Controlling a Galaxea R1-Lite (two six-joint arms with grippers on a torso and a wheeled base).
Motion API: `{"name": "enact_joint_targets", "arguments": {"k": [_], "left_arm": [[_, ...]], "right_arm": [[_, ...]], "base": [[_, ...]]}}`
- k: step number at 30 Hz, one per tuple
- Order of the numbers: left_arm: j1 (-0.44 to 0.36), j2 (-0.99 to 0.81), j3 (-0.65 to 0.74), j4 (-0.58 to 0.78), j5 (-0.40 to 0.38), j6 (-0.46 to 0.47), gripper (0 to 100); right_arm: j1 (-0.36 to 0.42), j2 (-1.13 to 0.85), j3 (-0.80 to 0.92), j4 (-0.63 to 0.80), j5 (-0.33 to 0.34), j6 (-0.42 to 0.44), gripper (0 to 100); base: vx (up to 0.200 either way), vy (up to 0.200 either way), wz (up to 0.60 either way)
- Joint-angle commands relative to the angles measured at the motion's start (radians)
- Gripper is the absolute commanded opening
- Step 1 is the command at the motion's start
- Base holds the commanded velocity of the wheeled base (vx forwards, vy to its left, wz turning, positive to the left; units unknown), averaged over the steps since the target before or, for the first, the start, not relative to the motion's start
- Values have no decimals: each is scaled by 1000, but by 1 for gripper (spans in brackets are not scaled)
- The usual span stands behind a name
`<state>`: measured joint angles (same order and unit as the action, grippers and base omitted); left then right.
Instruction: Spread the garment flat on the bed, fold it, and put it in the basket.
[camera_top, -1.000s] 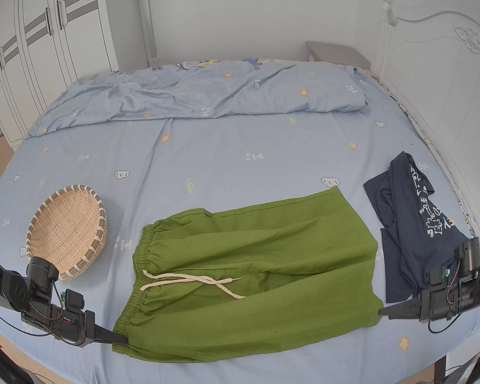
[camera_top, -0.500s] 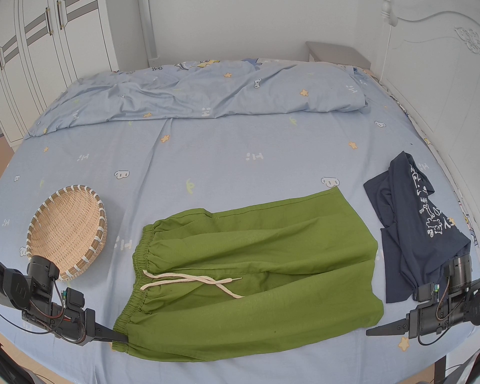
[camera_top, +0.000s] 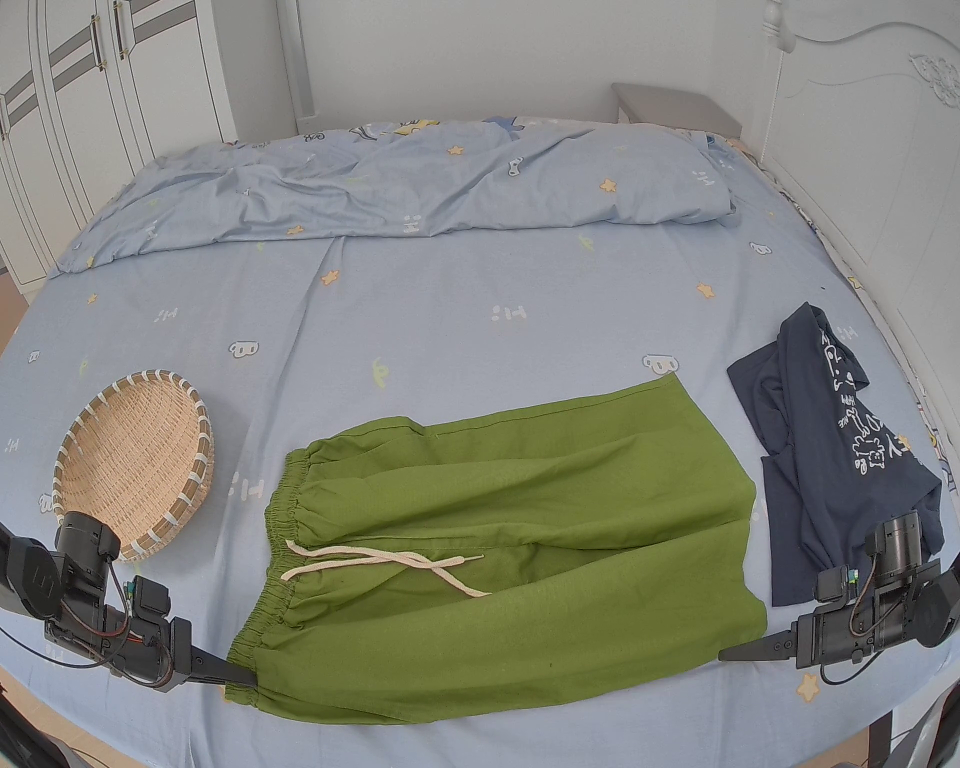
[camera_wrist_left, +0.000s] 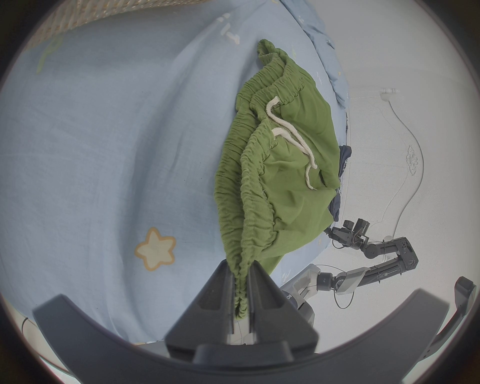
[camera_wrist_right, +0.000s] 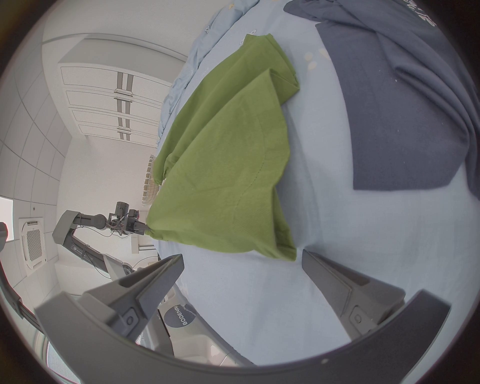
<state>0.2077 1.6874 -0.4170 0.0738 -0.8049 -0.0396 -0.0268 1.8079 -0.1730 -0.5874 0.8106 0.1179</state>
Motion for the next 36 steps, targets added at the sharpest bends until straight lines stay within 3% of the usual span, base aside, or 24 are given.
{"name": "enact_joint_targets", "arguments": {"k": [1, 7, 16, 20, 21, 36], "left_arm": [[-2, 1, 0, 0, 1, 0, 0], [-2, 1, -2, 0, 1, 0, 0], [-1, 3, -5, 0, 1, 0, 0], [-1, 3, -6, 0, 1, 0, 0], [-1, 3, -6, 0, 1, 0, 0], [9, 1, -17, 11, 1, -6, 0]], "right_arm": [[-1, 57, 12, -37, -16, -3, 100], [15, 74, 24, -109, -16, -6, 100], [38, 234, 79, -405, -7, -6, 100], [36, 265, 102, -465, -7, -6, 100], [36, 269, 113, -482, -7, -7, 0], [22, 214, 124, -473, -1, -1, 0]], "base": [[0, 0, 0], [0, 0, 0], [0, 0, 0], [0, 0, 0], [0, 0, 0], [0, 0, 0]]}}
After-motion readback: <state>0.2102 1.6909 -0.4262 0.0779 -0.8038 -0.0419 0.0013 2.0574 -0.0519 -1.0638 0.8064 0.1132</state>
